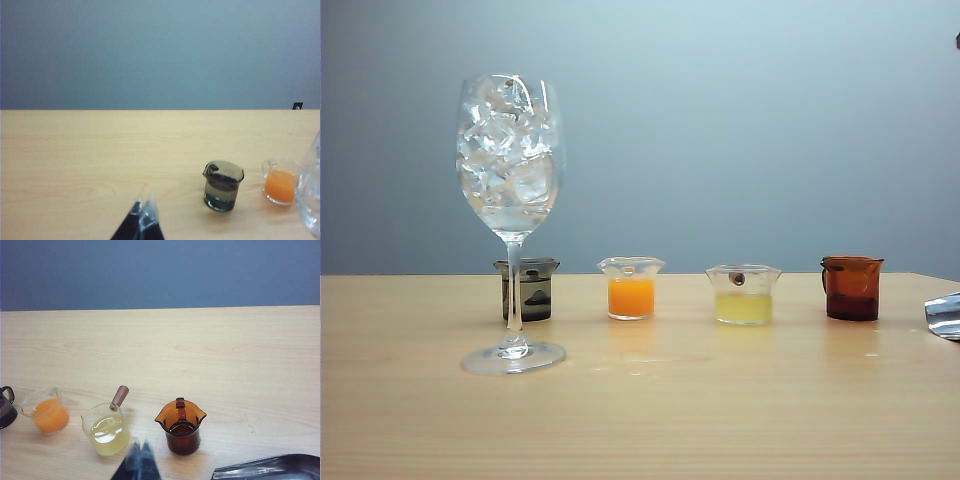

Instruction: Pick up the ice scoop on the desk filled with ice cubes, pour the ice into the goblet, and finally put the scoop back on the table.

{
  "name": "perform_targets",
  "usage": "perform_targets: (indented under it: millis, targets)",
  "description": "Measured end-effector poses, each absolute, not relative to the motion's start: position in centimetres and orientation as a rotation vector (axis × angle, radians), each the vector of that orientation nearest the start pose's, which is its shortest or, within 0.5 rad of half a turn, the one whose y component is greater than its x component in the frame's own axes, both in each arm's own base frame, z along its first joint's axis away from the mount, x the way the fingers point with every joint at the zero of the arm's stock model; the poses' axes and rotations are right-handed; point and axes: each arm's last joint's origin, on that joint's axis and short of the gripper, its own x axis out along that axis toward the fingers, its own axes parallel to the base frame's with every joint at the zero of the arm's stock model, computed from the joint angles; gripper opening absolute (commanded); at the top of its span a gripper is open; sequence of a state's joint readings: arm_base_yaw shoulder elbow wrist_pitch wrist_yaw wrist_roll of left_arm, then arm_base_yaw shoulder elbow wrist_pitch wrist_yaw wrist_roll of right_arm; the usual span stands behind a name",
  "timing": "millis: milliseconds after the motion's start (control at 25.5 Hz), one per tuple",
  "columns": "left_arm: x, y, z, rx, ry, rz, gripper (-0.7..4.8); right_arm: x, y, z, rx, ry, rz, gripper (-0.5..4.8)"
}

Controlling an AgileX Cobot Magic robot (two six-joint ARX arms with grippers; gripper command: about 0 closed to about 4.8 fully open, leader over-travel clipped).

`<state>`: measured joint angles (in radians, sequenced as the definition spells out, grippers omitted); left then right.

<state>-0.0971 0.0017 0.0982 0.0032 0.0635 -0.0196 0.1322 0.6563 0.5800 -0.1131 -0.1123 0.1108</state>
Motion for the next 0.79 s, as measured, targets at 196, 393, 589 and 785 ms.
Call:
perform_targets:
  millis: [196, 393, 589, 785]
  targets:
    - [9.2, -1.0, 19.2, -0.035, -0.144, -0.149, -0.05, 15.3, 2.4, 28.8, 0.108, 0.203, 0.233, 0.0]
    - [9.4, -0.7, 18.5, -0.064, -0.141, -0.038, -0.05, 15.3, 2.4, 28.8, 0.108, 0.203, 0.233, 0.0]
    - [9.6, -0.7, 17.5, -0.053, -0.087, -0.016, -0.05, 15.3, 2.4, 28.8, 0.108, 0.203, 0.233, 0.0]
    - [9.7, -0.7, 17.0, -0.02, -0.05, -0.009, -0.06, 15.3, 2.4, 28.8, 0.108, 0.203, 0.233, 0.0]
